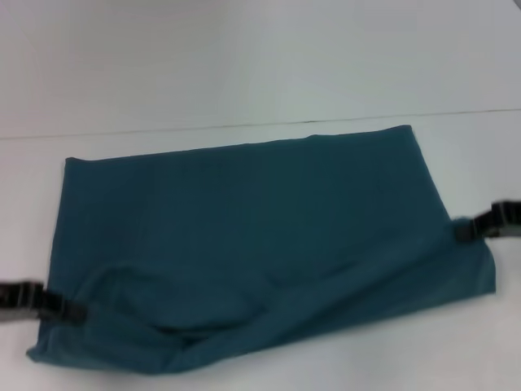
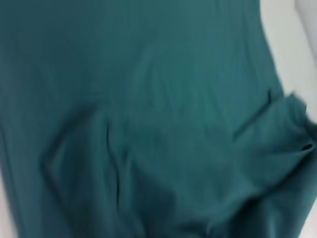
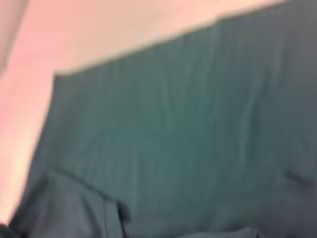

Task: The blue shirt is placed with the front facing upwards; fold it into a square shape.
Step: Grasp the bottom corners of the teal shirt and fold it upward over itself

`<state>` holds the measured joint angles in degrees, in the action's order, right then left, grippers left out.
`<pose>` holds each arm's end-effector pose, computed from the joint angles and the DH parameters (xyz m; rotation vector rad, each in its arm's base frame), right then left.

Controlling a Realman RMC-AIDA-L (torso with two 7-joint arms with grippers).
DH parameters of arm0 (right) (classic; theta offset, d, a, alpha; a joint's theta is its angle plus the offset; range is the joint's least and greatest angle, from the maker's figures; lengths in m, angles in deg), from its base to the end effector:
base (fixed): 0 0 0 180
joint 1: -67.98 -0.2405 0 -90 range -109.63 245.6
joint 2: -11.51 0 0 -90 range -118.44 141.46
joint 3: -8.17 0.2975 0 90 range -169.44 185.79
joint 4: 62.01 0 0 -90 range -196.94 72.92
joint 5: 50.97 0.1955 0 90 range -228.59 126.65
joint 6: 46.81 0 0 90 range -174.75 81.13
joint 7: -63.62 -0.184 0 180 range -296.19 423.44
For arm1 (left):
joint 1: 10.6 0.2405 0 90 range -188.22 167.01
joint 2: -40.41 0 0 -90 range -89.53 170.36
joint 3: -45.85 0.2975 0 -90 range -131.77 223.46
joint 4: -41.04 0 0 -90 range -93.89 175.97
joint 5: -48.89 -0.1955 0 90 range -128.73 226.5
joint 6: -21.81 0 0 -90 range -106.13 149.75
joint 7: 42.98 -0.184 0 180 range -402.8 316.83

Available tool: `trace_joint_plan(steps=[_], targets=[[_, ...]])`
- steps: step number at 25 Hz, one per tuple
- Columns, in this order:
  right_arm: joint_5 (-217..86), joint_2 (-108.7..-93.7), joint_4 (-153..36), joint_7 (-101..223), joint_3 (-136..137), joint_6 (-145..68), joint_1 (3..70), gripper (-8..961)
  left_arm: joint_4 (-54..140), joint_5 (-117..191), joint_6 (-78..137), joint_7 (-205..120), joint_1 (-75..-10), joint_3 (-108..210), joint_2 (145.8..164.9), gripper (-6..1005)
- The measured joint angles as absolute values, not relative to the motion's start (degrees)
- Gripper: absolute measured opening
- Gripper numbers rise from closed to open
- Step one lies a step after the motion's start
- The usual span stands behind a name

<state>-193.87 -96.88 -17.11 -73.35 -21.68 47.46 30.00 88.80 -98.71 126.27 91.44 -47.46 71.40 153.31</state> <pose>0.3211 0.3881 0.0414 -2.2647 1.7506 0.2261 -0.3112 0.3461 0.0123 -2.4041 -1.8581 -0.1995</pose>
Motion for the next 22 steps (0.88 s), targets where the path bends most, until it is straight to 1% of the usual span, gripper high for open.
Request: trace_joint_plan(steps=[3, 6, 7, 13, 16, 18, 19, 20, 22], targets=[[-190.1, -96.53, -17.2, -74.0, -21.4, 45.2, 30.1, 40, 85.7, -97.8, 122.1, 93.1, -50.1, 71.2, 152.34, 1], [-189.1, -96.50, -17.2, -75.4, -21.4, 42.8, 29.5, 40, 84.0, -97.8, 118.2, 94.9, -52.5, 71.4, 151.76, 1], [-188.9, -96.57, -17.2, -75.8, -21.4, 41.8, 29.3, 40, 83.7, -97.8, 116.0, 96.2, -53.7, 71.5, 151.51, 1], [-188.1, -97.52, -17.3, -78.7, -21.4, 32.8, 28.7, 40, 83.7, -98.1, 110.4, 99.7, -56.1, 72.6, 151.15, 1], [-187.3, -98.38, -17.4, -79.2, -21.7, 28.7, 28.5, 40, 83.1, -98.2, 105.5, 102.7, -57.0, 76.2, 151.14, 0], [-187.2, -99.37, -17.6, -79.3, -21.9, 25.7, 28.0, 39, 81.6, -98.2, 101.6, 104.2, -57.9, 79.4, 151.41, 0], [-187.3, -100.35, -18.1, -79.3, -22.4, 22.1, 27.3, 39, 80.8, -98.2, 100.1, 104.6, -58.3, 80.7, 151.59, 0], [-187.4, -100.69, -18.8, -79.3, -22.9, 20.0, 26.9, 39, 79.8, -98.2, 98.0, 104.9, -58.8, 81.8, 151.83, 0], [-187.5, -100.93, -19.6, -79.3, -23.5, 17.7, 26.6, 39, 78.0, -98.3, 94.6, 105.3, -59.8, 83.1, 152.35, 0]])
